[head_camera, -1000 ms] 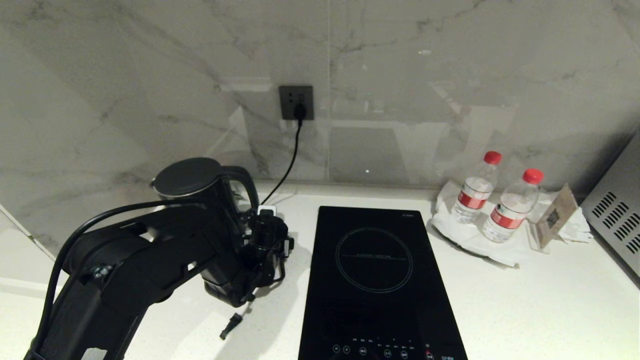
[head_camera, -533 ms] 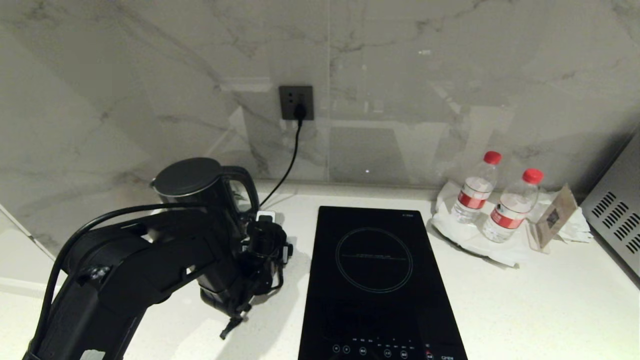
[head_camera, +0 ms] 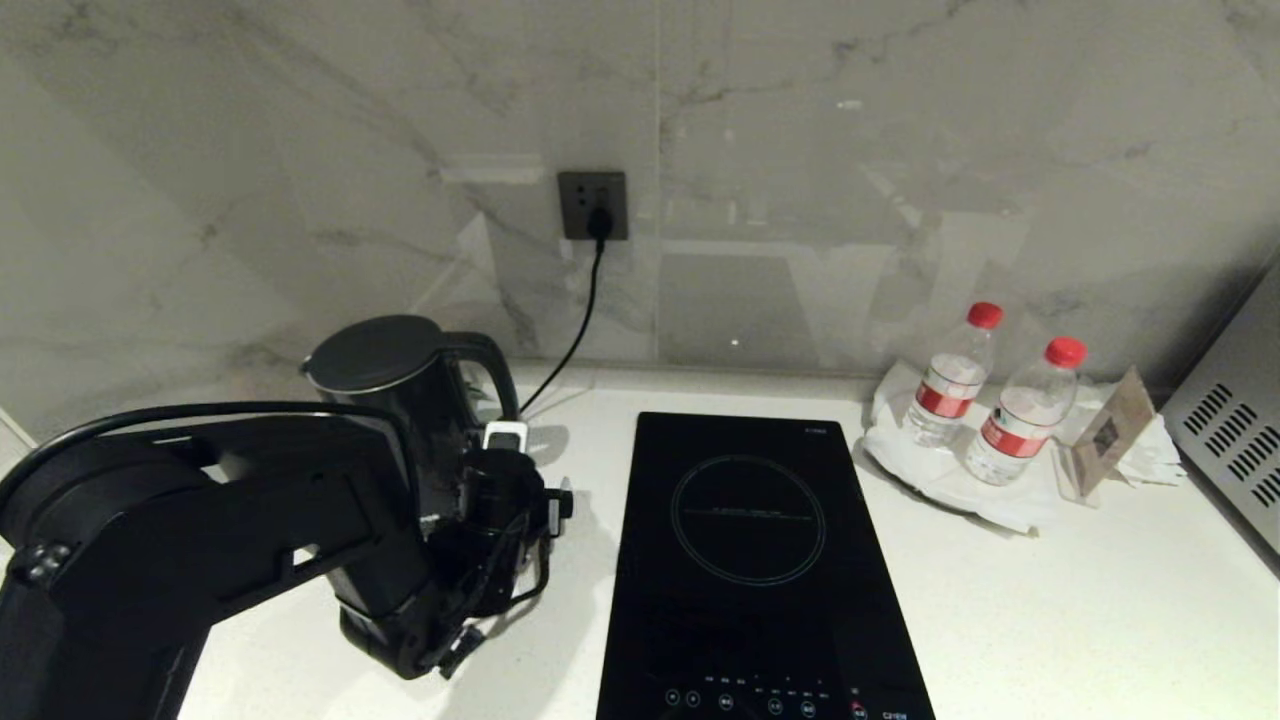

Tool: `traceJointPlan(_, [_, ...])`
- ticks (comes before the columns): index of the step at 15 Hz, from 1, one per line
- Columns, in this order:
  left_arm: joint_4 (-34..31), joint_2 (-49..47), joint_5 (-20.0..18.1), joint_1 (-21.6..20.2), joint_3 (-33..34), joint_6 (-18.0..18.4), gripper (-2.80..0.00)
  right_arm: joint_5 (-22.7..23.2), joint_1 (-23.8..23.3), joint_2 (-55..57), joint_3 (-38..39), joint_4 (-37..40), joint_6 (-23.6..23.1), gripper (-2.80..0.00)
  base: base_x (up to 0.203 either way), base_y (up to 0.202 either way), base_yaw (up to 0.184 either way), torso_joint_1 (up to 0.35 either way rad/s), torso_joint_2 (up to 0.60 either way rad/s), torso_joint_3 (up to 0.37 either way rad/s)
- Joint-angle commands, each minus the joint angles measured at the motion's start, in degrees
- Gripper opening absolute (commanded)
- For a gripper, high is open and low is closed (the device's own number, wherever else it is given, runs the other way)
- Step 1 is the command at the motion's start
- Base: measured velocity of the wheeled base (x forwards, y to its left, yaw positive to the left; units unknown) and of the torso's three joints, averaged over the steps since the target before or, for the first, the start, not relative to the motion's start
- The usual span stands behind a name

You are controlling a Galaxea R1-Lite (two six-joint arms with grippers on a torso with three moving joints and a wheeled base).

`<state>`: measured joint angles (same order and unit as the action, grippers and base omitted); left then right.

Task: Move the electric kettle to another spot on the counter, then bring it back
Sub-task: Finish boiling water, then pick up the kettle

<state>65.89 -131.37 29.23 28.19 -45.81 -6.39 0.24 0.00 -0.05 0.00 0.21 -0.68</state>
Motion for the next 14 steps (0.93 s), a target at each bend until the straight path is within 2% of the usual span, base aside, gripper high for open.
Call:
traceJointPlan(1, [1.50, 4.34, -0.05, -0.41, 2.94, -0.09, 0.00, 0.02, 0.00, 0.05, 0.00, -0.03, -0.02, -2.80, 0.000, 0.000, 0.000, 0.000, 0.00, 0.000])
traceJointPlan(7, [-0.58, 11.56, -0.32, -0.58, 0.39, 0.07, 0.00, 0.02, -0.01, 0.05, 0.00, -0.03, -0.02, -2.80, 0.000, 0.000, 0.000, 0.000, 0.00, 0.000])
traceJointPlan(11, [-2.82, 11.72, -0.32, -0.48, -2.79, 0.07, 0.00, 0.02, -0.09, 0.05, 0.00, 0.06, -0.02, -2.80, 0.000, 0.000, 0.000, 0.000, 0.00, 0.000])
traceJointPlan(14, [-5.65, 10.97, -0.32, -0.20, -7.54, 0.07, 0.00, 0.02, 0.00, 0.05, 0.00, 0.06, -0.02, -2.80, 0.000, 0.000, 0.000, 0.000, 0.00, 0.000])
